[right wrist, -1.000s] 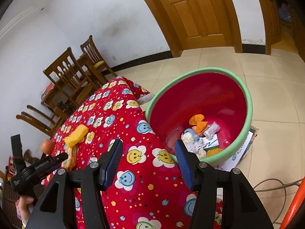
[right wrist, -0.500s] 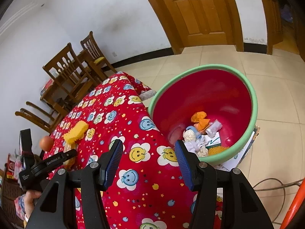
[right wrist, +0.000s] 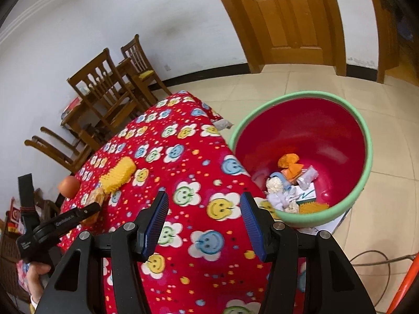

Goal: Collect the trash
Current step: 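Grasp the wrapped biscuit pack with the left gripper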

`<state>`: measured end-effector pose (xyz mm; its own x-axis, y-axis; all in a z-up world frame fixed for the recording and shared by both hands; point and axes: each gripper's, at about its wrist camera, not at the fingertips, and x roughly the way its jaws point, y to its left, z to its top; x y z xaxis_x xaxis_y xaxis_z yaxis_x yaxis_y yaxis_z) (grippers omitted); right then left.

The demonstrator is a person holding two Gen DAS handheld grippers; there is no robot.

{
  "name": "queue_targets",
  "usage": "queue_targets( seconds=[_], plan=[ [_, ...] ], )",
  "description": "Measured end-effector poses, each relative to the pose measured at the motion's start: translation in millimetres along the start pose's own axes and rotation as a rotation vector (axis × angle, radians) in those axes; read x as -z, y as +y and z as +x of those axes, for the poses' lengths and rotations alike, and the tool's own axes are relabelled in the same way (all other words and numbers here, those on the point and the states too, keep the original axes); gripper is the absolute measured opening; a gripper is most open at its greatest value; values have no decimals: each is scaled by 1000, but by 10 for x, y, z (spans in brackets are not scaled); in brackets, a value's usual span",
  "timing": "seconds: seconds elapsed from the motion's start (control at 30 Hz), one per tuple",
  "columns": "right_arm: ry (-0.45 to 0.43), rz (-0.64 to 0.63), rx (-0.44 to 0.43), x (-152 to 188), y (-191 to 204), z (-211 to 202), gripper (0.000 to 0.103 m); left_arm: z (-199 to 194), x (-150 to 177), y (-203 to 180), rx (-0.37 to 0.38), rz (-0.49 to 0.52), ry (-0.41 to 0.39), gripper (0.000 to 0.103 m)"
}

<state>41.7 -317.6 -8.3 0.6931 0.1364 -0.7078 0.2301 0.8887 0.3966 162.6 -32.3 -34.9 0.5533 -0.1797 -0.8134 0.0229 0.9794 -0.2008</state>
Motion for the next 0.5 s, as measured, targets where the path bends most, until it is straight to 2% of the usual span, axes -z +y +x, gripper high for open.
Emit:
queue_targets(
  seconds=[0.27, 0.5],
  plan=[
    [28, -52, -26, 12, 339, 149, 58, -206, -138, 241, -35, -12, -77, 39],
    [49, -93, -46, 0, 656, 312, 58, -128, -221, 519, -64, -54, -103, 39]
  ],
)
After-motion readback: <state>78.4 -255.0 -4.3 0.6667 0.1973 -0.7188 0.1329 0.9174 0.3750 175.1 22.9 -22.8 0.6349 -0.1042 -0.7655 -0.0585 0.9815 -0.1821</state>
